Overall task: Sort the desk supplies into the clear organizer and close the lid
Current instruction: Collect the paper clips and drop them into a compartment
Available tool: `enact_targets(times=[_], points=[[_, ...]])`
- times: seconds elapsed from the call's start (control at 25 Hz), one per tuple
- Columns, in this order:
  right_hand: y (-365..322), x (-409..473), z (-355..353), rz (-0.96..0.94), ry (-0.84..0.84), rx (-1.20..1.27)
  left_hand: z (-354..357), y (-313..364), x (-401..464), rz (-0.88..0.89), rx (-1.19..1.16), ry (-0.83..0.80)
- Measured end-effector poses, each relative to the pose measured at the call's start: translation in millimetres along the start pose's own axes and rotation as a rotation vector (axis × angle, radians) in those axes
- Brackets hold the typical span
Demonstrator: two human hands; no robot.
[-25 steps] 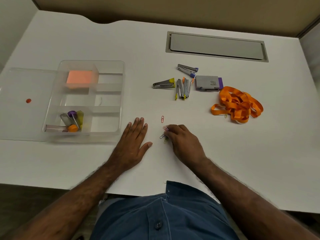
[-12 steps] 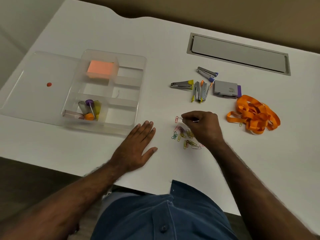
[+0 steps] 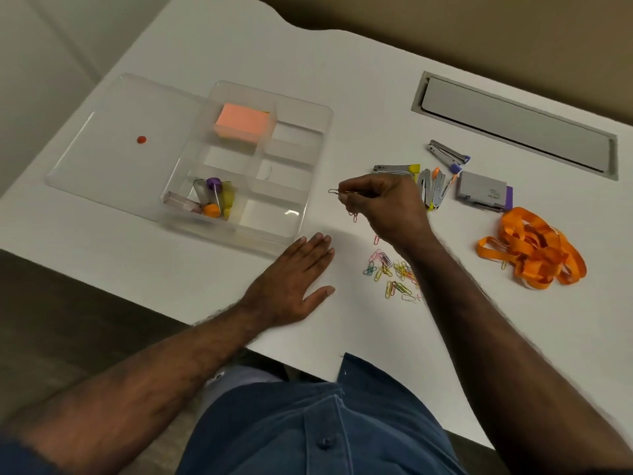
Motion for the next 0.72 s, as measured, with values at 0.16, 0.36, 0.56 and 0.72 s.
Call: enact_targets(times=[0.16, 0.36, 0.56, 0.72], points=[[-34, 15, 50, -0.067, -0.138, -0.003, -3, 0, 0, -0.019, -0.019, 0.026], [-58, 12, 112, -0.266, -0.324, -0.24, -1, 0, 1, -0.011, -0.01, 0.016], [-60, 5, 127, -0.33, -0.369, -0.352, -2, 0, 0, -0.007, -0.019, 0.05], [-64, 4, 111, -0.324, -0.317, -0.313, 1, -3, 0, -0.028, -0.004, 0.004]])
Point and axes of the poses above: each hand's wrist, its own x-axis towards the middle knuckle, its own z-axis out of the palm, y = z × x, the point moved 9 cm from there along x, towards the middle knuckle, and after that the axes turned 9 degrees about y, right-handed, at the moved point
